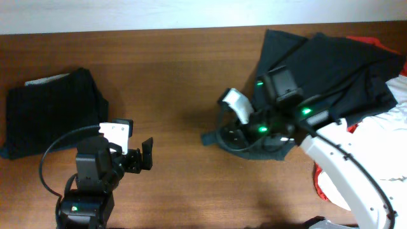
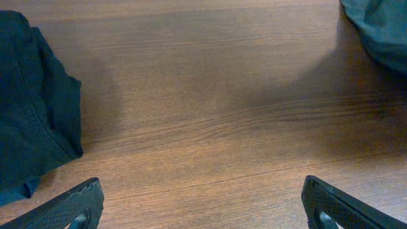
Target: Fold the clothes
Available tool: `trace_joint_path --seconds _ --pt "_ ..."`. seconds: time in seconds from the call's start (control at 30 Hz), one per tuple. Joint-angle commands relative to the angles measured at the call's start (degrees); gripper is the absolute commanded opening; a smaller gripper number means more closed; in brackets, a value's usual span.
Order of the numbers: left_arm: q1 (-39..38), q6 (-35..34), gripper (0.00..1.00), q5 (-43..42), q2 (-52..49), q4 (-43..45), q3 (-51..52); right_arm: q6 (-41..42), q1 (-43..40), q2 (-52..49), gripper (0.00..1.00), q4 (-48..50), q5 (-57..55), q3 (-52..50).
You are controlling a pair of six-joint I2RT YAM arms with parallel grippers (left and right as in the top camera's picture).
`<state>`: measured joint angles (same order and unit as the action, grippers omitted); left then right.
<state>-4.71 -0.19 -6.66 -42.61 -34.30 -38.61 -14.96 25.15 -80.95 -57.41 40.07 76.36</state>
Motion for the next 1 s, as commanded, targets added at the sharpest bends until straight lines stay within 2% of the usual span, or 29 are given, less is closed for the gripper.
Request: trace_joint_path --seconds 0.0,0.07,0.1,0.13,0.17,0.2,0.3,0.37,0.43,0.53,0.67,0.9,0.97 --pt "-0.2 0.6 0.99 -0.6 0.2 0.2 -1.3 11.0 7.2 -1.2 0.04 4.5 -10.9 1.1" --pt "-0.2 0.6 0.99 -0.6 0.2 0.2 -1.3 15.8 10.5 -3.5 0.04 8.2 -16.8 1.1" --pt "-0.2 0.6 0.99 -0.6 0.2 0.2 -1.3 18.8 11.3 -4.7 0.08 9.2 -21.2 1.1" --pt "-0.2 0.6 0.99 -0.6 0.2 0.2 -1.3 22.1 11.2 -5.7 0.4 9.3 -26.1 1.1" --pt "-0.2 0.6 0.99 -0.7 0.2 0.2 -1.3 25.2 10.7 -6.3 0.86 8.5 -31.8 1.1" --pt "-0.2 0.6 0.99 -0.6 0.2 0.1 -1.3 28.1 9.1 -6.2 0.99 6.9 -36.7 1.1" --pt "-0.2 0.6 0.99 -1.0 0.2 -0.1 -1.3 30.5 2.8 -4.8 0.99 2.8 -39.4 2.1" --pt "-0.2 0.5 0.99 -5.7 0.2 0.3 -1.3 30.5 -6.1 -3.2 0.99 -3.6 -39.3 2.7" --pt "-0.2 -8.6 0.99 -9.9 -0.7 1.5 -1.3 30.5 -12.5 -3.0 0.99 -8.7 -38.2 2.7" --pt "-0.5 -11.2 0.99 -20.0 -5.6 1.9 -1.2 25.9 -19.0 -3.0 0.99 -14.7 -37.8 2.7" --pt "-8.0 -19.2 0.99 -24.0 -20.8 3.9 -1.2 25.9 -25.3 -3.0 0.99 -16.6 -37.8 2.7" --pt "-23.3 -34.8 0.99 -24.0 -43.9 18.3 -1.2 25.7 -27.1 -3.0 0.99 -17.6 -37.8 2.7" --pt "-27.0 -39.1 0.99 -24.0 -50.4 25.4 -1.2 25.7 -27.1 -3.0 0.99 -17.9 -37.8 2.7"
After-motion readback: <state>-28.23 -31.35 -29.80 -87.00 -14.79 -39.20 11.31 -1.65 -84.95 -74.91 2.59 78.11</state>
